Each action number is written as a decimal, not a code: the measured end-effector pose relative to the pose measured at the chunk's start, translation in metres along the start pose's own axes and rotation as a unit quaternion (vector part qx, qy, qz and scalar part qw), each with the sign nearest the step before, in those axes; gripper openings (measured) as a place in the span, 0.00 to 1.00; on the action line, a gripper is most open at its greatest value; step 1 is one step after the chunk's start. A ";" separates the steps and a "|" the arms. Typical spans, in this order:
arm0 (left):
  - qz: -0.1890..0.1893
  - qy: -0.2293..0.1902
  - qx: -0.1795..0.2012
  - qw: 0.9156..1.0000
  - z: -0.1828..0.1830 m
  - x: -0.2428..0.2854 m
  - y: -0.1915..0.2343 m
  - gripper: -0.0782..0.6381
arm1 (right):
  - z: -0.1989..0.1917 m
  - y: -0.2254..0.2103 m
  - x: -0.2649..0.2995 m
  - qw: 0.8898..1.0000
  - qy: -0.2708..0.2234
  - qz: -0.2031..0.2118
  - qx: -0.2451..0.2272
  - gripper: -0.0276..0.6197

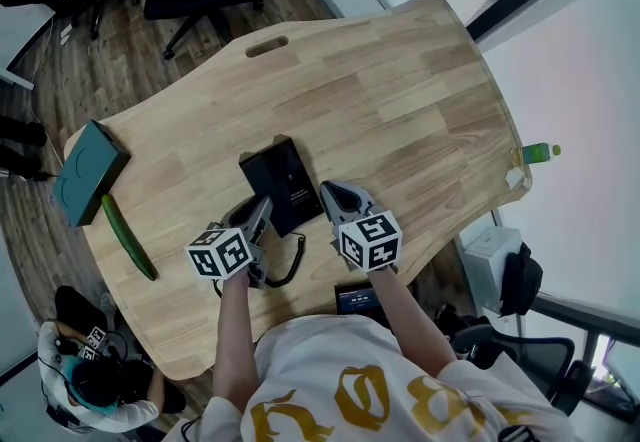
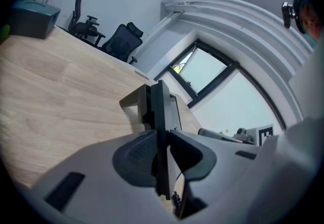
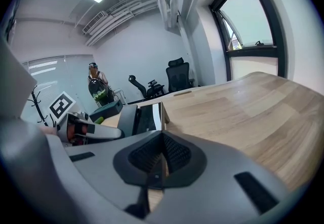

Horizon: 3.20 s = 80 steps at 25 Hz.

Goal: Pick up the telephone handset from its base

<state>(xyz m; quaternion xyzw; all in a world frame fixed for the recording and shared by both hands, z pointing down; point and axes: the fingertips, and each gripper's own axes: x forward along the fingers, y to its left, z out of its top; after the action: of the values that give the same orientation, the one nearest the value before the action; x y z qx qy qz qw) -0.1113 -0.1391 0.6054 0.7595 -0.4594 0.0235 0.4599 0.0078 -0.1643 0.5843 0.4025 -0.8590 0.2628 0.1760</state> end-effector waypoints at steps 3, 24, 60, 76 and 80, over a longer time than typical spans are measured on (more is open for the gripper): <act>-0.003 -0.003 -0.007 1.000 0.000 -0.001 0.000 0.23 | 0.000 0.003 -0.001 1.000 -0.001 0.002 0.003 0.05; -0.047 -0.015 -0.026 0.998 0.006 -0.003 -0.011 0.21 | 0.010 0.009 -0.005 1.000 -0.012 0.004 -0.001 0.05; -0.074 -0.064 0.004 0.995 0.020 -0.051 -0.048 0.21 | 0.031 0.038 -0.043 0.998 -0.057 0.014 -0.039 0.05; -0.131 -0.107 -0.040 0.985 0.024 -0.084 -0.071 0.21 | 0.040 0.057 -0.065 0.995 -0.085 0.017 -0.057 0.05; -0.152 -0.097 -0.038 0.983 0.017 -0.090 -0.083 0.21 | 0.039 0.064 -0.074 0.993 -0.091 0.012 -0.071 0.05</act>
<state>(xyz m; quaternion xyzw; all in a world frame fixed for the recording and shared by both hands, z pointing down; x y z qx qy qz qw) -0.1095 -0.0776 0.4985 0.8014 -0.3811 -0.1379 0.4399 -0.0001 -0.1090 0.4953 0.4005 -0.8930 0.1653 0.1221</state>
